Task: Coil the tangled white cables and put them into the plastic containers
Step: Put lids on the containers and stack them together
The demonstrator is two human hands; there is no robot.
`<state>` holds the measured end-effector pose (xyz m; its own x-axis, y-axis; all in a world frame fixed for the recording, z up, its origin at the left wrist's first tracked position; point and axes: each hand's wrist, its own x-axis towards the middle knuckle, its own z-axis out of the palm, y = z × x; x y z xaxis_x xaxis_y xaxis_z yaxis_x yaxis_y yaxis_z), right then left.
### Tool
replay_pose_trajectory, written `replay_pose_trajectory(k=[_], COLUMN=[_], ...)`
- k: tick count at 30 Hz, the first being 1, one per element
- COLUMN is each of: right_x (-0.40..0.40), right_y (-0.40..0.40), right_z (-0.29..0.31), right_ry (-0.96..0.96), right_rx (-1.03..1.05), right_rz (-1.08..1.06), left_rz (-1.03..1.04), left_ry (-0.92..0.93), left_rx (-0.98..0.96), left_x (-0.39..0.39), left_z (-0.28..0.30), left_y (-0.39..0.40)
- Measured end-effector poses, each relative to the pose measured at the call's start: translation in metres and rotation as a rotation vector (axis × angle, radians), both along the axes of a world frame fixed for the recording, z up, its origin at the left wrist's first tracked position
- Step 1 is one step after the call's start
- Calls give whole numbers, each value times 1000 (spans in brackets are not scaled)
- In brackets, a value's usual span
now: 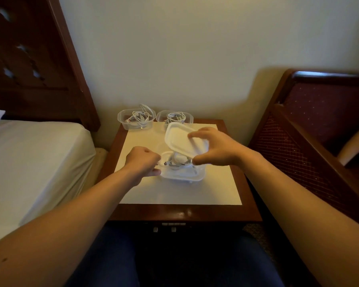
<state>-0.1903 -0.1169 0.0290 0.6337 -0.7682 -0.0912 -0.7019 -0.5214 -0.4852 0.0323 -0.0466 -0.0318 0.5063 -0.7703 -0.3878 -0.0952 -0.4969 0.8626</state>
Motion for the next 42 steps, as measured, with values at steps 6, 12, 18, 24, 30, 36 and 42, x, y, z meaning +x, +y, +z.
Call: replay_pose_trajectory(k=[6, 12, 18, 24, 30, 36, 42], right_x=[11, 18, 20, 21, 18, 12, 11], right_y=[12, 2, -14, -28, -29, -20, -16], right_z=[-18, -26, -23, -19, -31, -41, -65], right_ry=[137, 198, 265, 294, 317, 217, 54], right_rx=[-63, -93, -18, 74, 64, 160, 219], right_rz=[87, 101, 148, 163, 176, 146, 95], left_rz=[-62, -185, -281, -345, -332, -276, -310], left_ry=[184, 150, 127, 161, 205, -114, -587], left_rx=[2, 42, 102, 154, 161, 32, -23], left_x=[0, 6, 12, 15, 18, 2, -6], left_z=[-4, 5, 12, 17, 15, -8, -26], left_y=[13, 16, 12, 7, 8, 2, 1])
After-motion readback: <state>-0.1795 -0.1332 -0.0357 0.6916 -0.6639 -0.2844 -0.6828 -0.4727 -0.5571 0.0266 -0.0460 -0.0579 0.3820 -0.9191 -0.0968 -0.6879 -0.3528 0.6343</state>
